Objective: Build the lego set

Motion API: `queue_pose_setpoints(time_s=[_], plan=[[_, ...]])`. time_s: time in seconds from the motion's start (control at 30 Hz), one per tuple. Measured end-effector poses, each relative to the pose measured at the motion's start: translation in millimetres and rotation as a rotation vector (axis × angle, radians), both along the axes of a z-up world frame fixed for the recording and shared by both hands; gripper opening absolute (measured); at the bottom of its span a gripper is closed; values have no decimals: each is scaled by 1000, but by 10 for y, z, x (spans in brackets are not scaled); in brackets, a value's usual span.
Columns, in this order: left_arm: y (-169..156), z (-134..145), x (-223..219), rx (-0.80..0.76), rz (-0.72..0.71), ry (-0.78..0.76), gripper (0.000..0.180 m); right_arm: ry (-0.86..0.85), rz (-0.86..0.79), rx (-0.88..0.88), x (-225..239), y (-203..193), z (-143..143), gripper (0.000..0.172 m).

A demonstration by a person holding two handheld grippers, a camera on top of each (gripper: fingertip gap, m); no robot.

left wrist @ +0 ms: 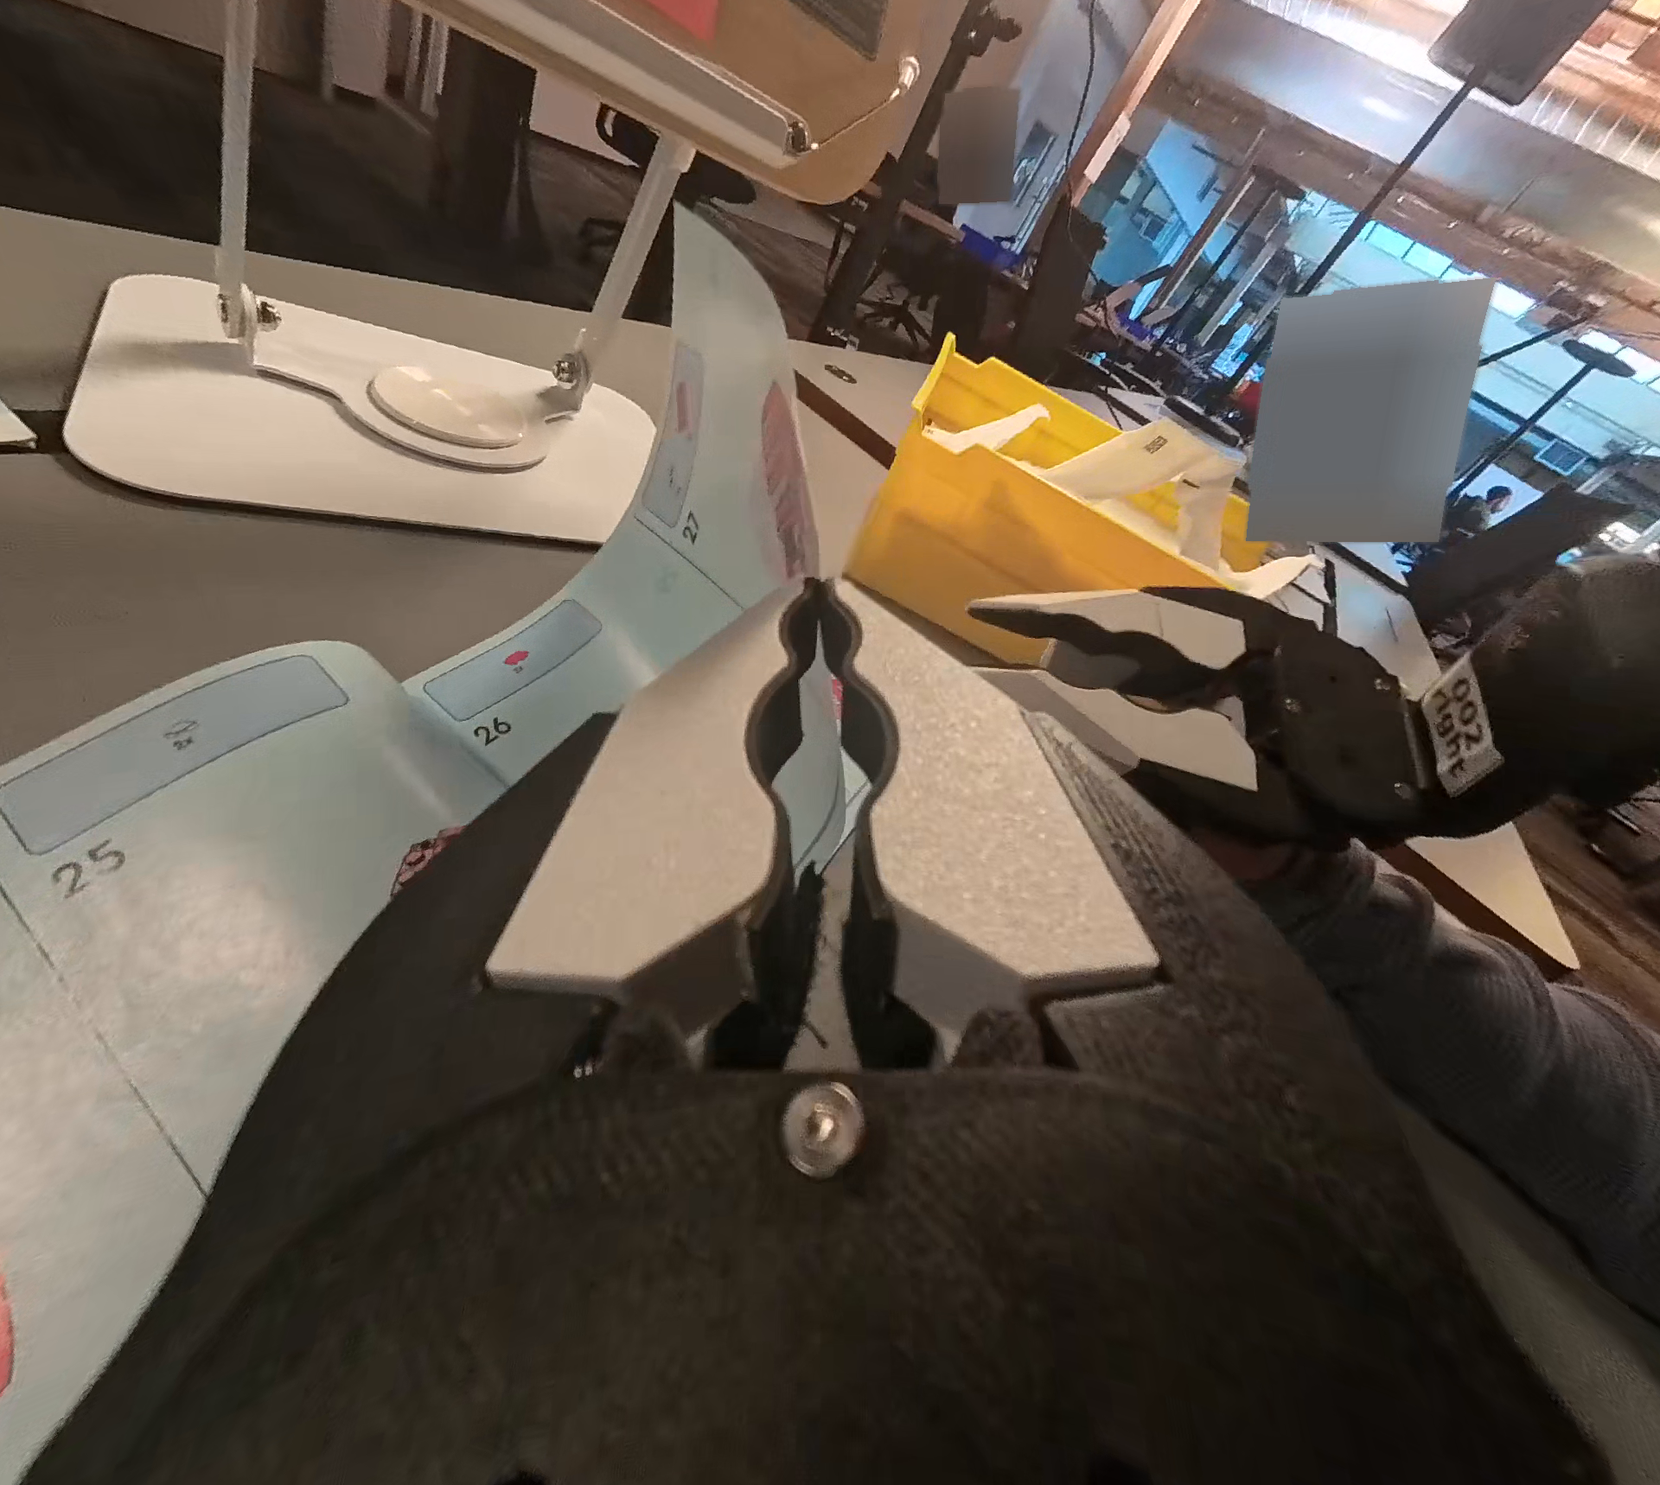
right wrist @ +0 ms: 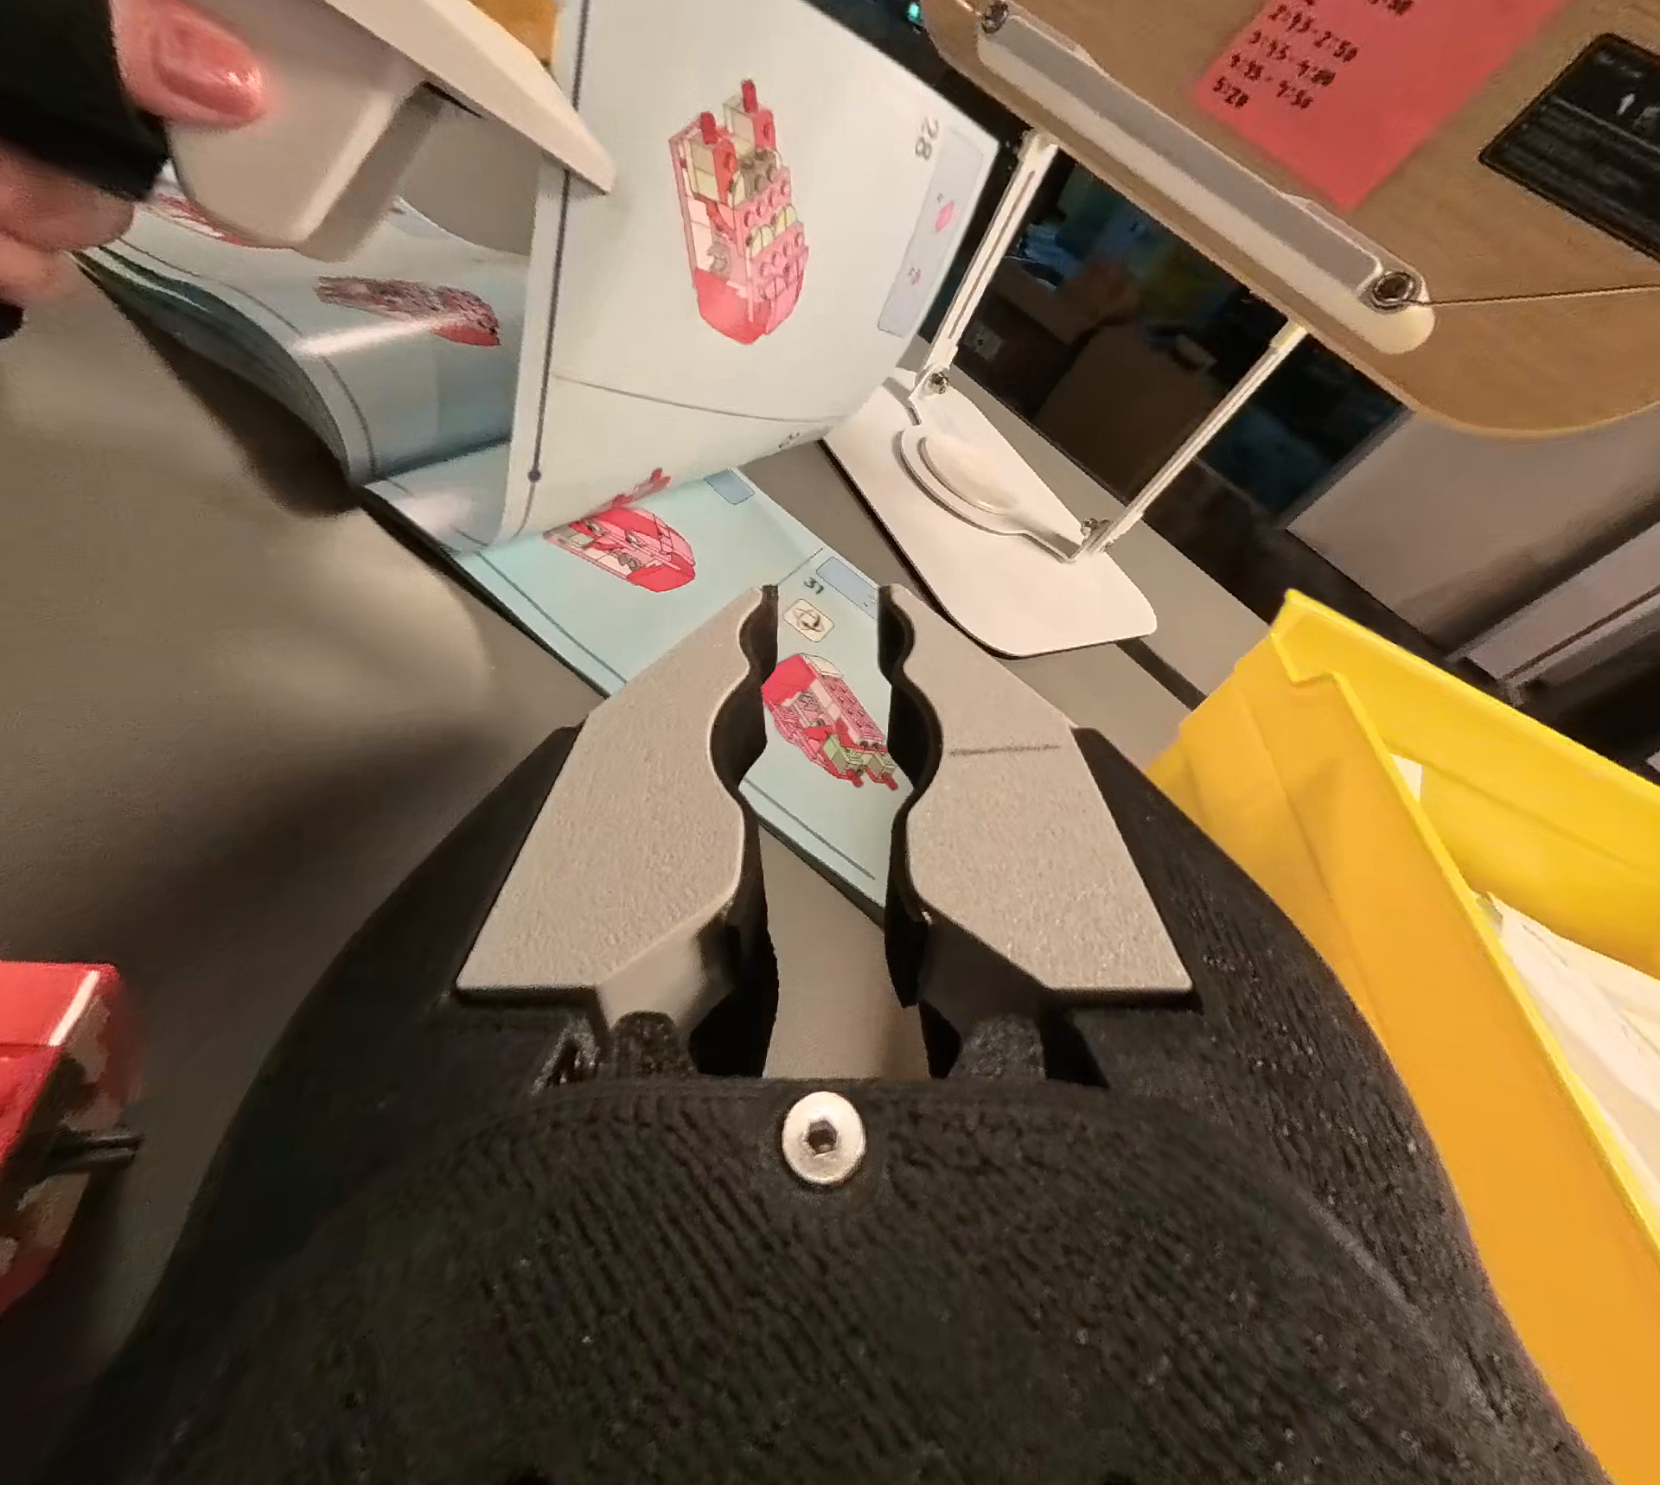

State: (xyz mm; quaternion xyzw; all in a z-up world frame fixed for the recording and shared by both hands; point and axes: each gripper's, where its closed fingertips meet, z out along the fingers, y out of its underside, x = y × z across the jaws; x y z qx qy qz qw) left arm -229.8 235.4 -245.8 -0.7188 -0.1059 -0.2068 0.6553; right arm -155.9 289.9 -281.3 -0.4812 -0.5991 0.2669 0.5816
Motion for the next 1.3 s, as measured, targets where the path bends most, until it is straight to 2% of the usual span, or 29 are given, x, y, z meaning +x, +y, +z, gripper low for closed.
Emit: queue_pose_setpoints(time_s=[0.17,0.23,0.33,0.43,0.6,0.67,0.77,0.83,0.93,1.0,1.1,1.2,1.3], plan=[[64,-48,168,-18,-60,36,0,17,13,-8,7,-9,23,20],[76,-74,161,-36,-26,66,0,34,5,-9,15,8,47,20],[-43,-97,-107,-92,183,88,0,68,-11,0,38,33,94,19],[-382,-116,-392,-114,411,47,0,85,-28,3,50,73,118,17],[-871,-280,-546,-110,592,-133,0,100,-44,5,62,100,138,17],[-950,-297,-523,-80,599,-246,6,104,-48,13,67,99,144,16],[-1025,-293,-382,-52,580,-372,31,121,-67,20,94,119,167,17],[-1076,-261,-249,-43,571,-361,41,137,-80,14,121,139,189,17],[-1165,-188,-24,-18,544,-317,43,162,-95,0,153,167,222,17],[-1218,-90,171,21,516,-251,40,174,-101,-8,167,179,239,17],[-1032,111,558,27,425,72,30,187,-106,-5,178,181,263,17],[-494,40,820,-149,256,416,3,199,-111,0,199,184,284,16],[-8,-162,636,-379,249,730,0,218,-116,-14,245,200,309,15]])
